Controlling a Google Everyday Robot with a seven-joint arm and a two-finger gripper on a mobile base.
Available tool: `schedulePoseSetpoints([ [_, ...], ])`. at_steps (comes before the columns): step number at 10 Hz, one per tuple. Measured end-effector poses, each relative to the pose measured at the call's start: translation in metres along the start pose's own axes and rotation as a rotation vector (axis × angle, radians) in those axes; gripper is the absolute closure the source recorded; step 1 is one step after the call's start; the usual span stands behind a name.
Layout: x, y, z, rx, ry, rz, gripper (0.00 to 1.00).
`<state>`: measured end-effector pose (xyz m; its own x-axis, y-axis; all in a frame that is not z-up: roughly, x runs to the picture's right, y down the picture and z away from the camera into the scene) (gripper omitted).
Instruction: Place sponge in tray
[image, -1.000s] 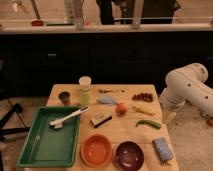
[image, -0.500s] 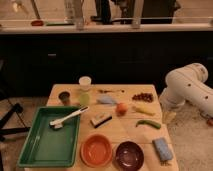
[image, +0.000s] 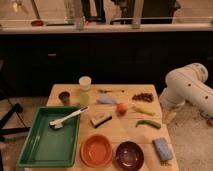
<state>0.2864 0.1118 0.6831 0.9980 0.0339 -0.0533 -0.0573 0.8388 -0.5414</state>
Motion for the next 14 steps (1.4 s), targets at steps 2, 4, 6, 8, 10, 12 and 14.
schedulePoseSetpoints([
  [2,0.0,0.0,0.0,0.0,0.0,0.0,0.32],
  [4,0.0,0.0,0.0,0.0,0.0,0.0,0.32],
  [6,0.0,0.0,0.0,0.0,0.0,0.0,0.32],
  [8,0.0,0.0,0.0,0.0,0.0,0.0,0.32],
  [10,0.001,0.0,-0.001,0.008,-0.004,0.003,0.32],
  [12,0.008,0.014,-0.003,0.039,-0.019,0.05,0.32],
  [14,0.012,0.024,-0.001,0.053,-0.031,0.105,0.32],
])
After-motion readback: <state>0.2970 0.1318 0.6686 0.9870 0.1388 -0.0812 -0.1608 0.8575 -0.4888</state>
